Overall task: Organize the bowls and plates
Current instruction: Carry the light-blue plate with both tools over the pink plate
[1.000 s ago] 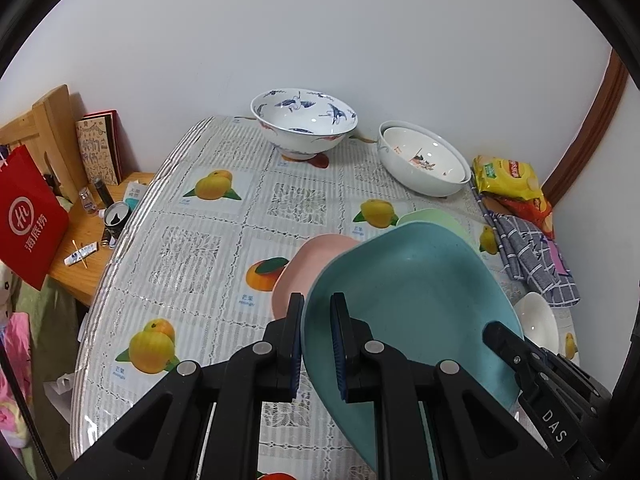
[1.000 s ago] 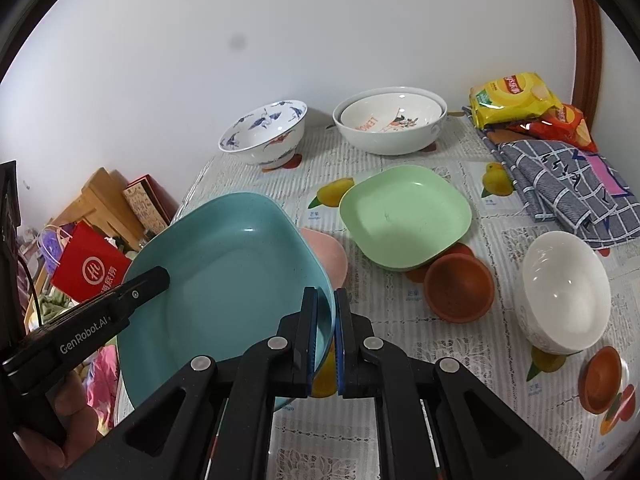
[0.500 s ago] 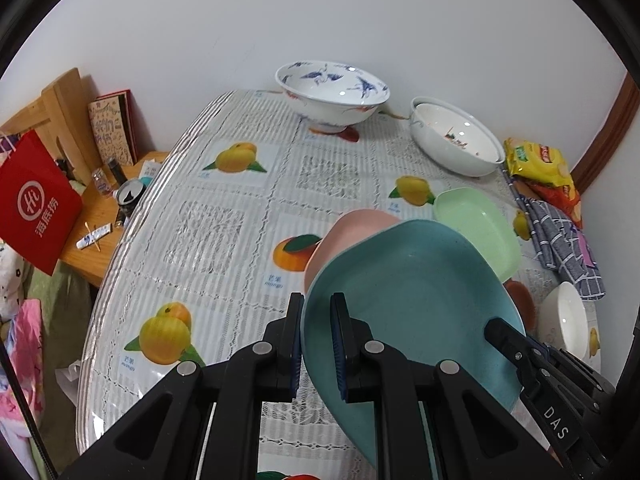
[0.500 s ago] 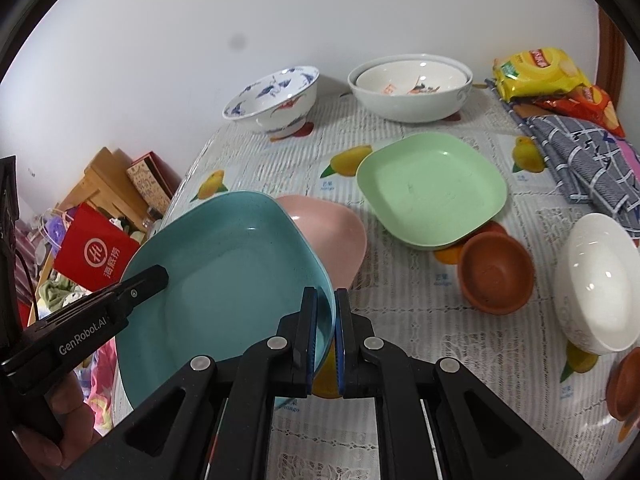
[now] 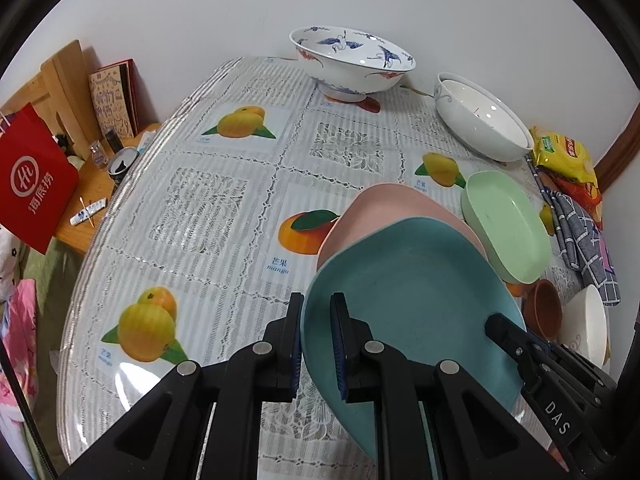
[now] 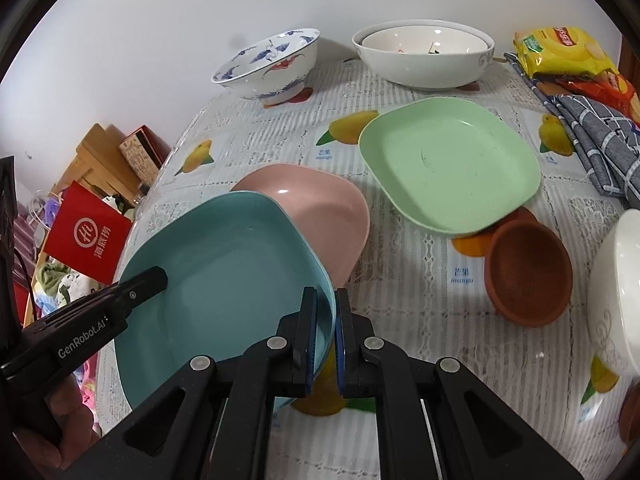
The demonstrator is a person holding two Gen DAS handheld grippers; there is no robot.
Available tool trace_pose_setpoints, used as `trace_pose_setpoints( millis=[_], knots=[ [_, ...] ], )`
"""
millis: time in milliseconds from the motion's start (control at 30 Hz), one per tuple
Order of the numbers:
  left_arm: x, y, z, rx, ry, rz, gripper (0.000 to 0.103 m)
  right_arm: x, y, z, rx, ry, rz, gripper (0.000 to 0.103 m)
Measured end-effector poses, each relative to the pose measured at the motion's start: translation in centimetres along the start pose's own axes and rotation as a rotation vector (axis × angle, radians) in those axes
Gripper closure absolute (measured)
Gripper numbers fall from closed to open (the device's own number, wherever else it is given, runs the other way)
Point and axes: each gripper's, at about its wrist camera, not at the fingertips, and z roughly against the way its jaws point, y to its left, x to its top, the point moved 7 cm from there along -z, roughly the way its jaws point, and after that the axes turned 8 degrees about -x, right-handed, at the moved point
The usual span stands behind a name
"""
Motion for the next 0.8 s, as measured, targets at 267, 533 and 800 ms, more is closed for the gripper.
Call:
trace_pose_setpoints(
  millis=[267, 533, 800],
  knots=[
    [1.3, 0.0, -1.1, 0.018, -0.006, 0.024, 0.090, 2.0, 0.0, -1.5, 0.010, 0.006, 0.043, 0.095],
    [2.1, -0.4, -2.1, 0.045, -0.013, 0.029, 0.090, 4.8, 0.1, -2.7, 0.011, -0.027, 0.110, 0.095],
    [2.0, -0.5, -3.3, 0.077, -0.010, 0.031, 0.090, 5.2, -0.1, -4.2, 0.031, -0.033, 0.170, 0.094]
  ],
)
